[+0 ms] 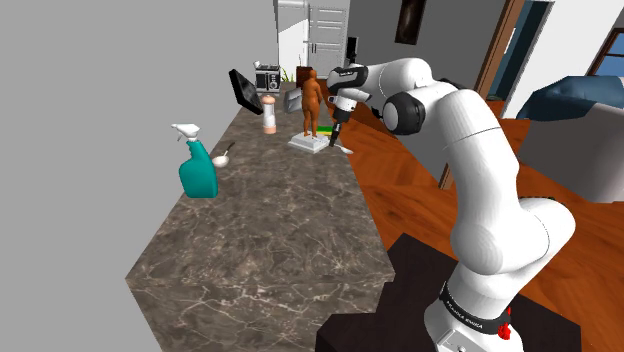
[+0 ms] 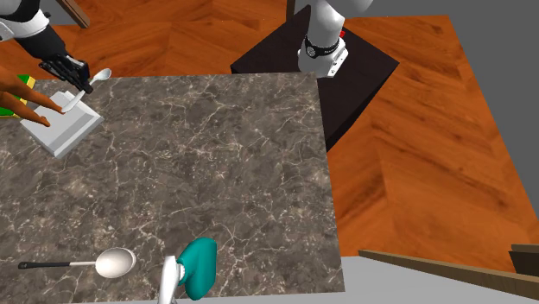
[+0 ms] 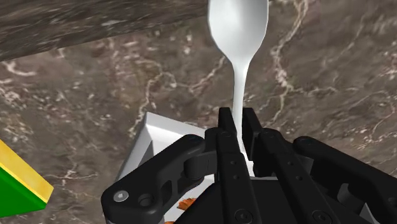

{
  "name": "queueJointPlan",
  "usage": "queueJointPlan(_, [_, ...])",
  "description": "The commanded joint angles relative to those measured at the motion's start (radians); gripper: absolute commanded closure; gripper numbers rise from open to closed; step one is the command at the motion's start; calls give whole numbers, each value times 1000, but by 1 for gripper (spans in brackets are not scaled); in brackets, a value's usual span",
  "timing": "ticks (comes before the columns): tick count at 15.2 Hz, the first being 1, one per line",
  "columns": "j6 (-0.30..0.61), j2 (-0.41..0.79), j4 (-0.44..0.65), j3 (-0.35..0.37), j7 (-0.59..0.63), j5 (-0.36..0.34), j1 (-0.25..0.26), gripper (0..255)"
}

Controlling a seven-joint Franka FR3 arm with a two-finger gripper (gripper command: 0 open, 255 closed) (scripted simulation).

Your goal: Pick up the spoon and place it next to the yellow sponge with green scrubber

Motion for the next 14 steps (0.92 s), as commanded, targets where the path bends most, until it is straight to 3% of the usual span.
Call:
queueJointPlan(1, [-6, 12, 4, 1, 2, -1, 0, 255])
queueJointPlan(2, [-6, 12, 4, 1, 2, -1, 0, 255])
queueJointPlan(3, [-10, 18, 15, 2, 5, -1, -1, 0])
queueJointPlan(8, [-6, 12, 4, 1, 2, -1, 0, 0])
queueJointPlan(12, [-125, 9, 121, -3, 20, -9, -29, 0])
queueJointPlan(14, [-125, 9, 121, -3, 20, -9, -29, 0])
